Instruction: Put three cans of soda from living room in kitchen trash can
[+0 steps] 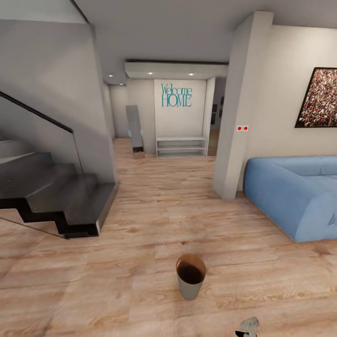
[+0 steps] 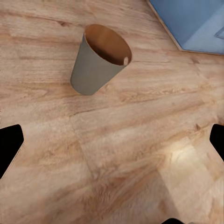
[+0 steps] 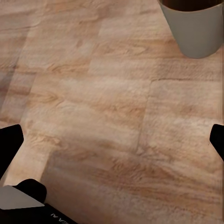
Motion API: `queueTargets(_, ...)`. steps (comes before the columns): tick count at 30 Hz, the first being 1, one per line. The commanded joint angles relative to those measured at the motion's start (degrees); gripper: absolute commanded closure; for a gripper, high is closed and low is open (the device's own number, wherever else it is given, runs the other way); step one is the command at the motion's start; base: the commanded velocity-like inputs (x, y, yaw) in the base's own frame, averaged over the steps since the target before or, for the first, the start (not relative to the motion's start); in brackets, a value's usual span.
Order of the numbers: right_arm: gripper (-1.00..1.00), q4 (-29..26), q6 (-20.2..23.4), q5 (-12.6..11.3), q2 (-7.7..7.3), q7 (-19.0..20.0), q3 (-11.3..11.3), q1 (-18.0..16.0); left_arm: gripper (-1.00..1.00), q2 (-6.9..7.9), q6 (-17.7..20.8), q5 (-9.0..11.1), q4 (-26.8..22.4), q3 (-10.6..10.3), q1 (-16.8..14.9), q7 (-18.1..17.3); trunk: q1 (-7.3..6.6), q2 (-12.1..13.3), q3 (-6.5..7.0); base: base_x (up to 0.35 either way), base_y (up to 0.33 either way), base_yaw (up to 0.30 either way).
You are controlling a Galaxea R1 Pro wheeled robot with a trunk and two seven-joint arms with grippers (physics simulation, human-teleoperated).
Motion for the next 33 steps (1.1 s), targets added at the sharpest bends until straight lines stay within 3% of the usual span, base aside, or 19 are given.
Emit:
queueTargets(1,-1.00,0.0,0.0,0.0,0.00,0.0,0.0,0.0,-1.00,0.00,0.0,0.0,0.0,0.0,0.0,0.0,0.00,0.0,0.00,0.343,0.000,0.000)
queueTargets(33,-1.00,0.0,-0.1,0.0,0.00,0.0,0.0,0.0,-1.00,0.00,0.0,0.0,0.0,-0.1,0.0,0.0,0.00,0.0,0.00,0.343,0.000,0.000)
